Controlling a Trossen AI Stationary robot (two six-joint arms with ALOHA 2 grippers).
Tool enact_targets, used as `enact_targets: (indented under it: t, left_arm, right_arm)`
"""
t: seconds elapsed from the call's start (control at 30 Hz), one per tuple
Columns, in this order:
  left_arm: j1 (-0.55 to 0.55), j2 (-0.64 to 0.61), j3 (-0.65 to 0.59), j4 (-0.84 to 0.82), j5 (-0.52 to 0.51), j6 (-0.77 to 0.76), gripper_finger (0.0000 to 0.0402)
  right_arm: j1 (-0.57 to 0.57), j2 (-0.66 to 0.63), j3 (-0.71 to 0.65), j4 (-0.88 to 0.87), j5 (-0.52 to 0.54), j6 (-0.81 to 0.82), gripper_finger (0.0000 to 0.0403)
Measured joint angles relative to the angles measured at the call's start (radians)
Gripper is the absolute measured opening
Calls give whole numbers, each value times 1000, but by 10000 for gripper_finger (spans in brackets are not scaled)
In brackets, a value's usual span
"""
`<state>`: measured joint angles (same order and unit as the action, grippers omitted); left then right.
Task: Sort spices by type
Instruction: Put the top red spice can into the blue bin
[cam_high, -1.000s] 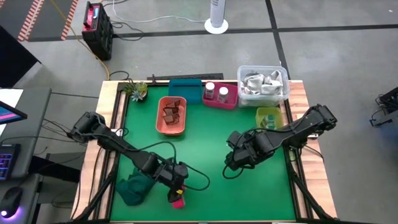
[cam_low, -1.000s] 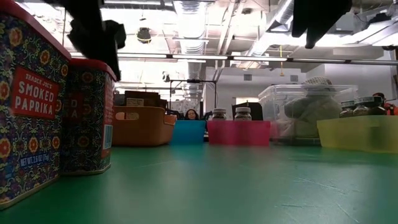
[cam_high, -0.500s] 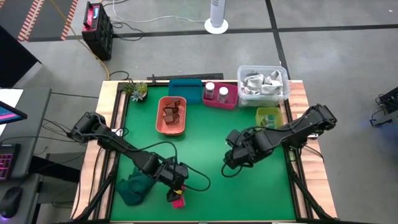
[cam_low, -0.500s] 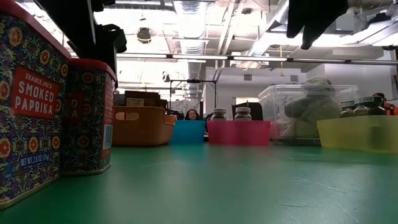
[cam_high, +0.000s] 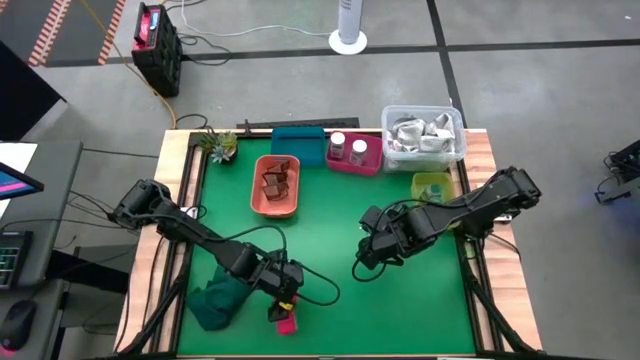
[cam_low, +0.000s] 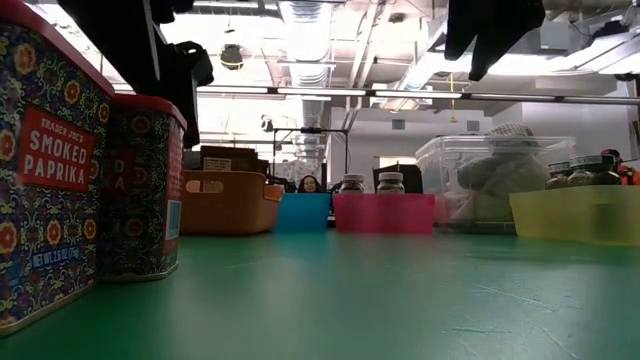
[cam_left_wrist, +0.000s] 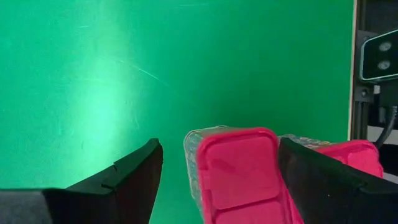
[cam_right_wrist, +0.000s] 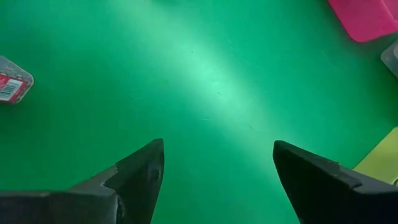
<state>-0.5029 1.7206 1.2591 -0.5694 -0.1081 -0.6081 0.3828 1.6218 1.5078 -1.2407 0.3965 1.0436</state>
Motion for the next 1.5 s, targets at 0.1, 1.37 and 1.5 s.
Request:
enact_targets:
  t: [0.1, 1.37, 1.5]
  left_arm:
    - [9, 0, 0, 4, 0, 9, 300]
    - [-2, 30, -2, 72, -13, -55, 300]
    - [-2, 32, -2, 58, 34, -29, 300]
  right_arm:
    - [-8, 0, 0, -1, 1, -7, 324]
    - [-32, 2, 0, 36, 0, -66, 324]
    - [-32, 2, 0, 52, 0, -73, 324]
